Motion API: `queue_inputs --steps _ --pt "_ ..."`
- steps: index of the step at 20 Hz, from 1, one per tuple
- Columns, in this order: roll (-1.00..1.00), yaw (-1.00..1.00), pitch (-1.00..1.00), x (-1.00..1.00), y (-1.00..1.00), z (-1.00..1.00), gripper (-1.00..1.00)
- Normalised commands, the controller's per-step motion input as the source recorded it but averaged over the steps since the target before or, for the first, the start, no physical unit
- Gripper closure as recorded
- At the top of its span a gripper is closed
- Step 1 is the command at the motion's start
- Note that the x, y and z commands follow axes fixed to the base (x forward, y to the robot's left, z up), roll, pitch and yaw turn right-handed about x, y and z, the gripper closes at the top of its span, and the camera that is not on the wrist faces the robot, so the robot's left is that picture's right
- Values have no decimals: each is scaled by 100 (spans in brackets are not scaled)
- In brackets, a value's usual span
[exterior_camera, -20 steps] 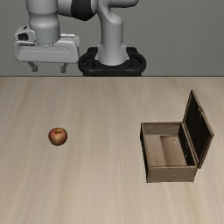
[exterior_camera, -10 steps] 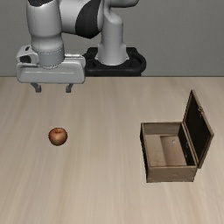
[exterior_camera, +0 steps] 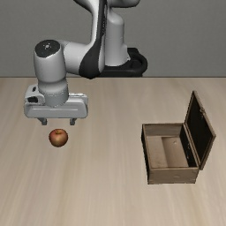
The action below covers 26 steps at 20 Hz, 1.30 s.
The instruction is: Pick up the apple and place it in the box
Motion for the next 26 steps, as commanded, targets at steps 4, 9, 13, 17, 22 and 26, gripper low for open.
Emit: queue_inputs --steps 4,9,13,17,22,26 --pt "0 0 0 0 0 -100 -100" --pt "0 0 0 0 0 -60 100" --pt "0 0 0 0 0 0 100" --pt "0 0 0 0 0 25 100" --pt "0 0 0 0 0 40 100" --pt "0 0 0 0 0 100 100"
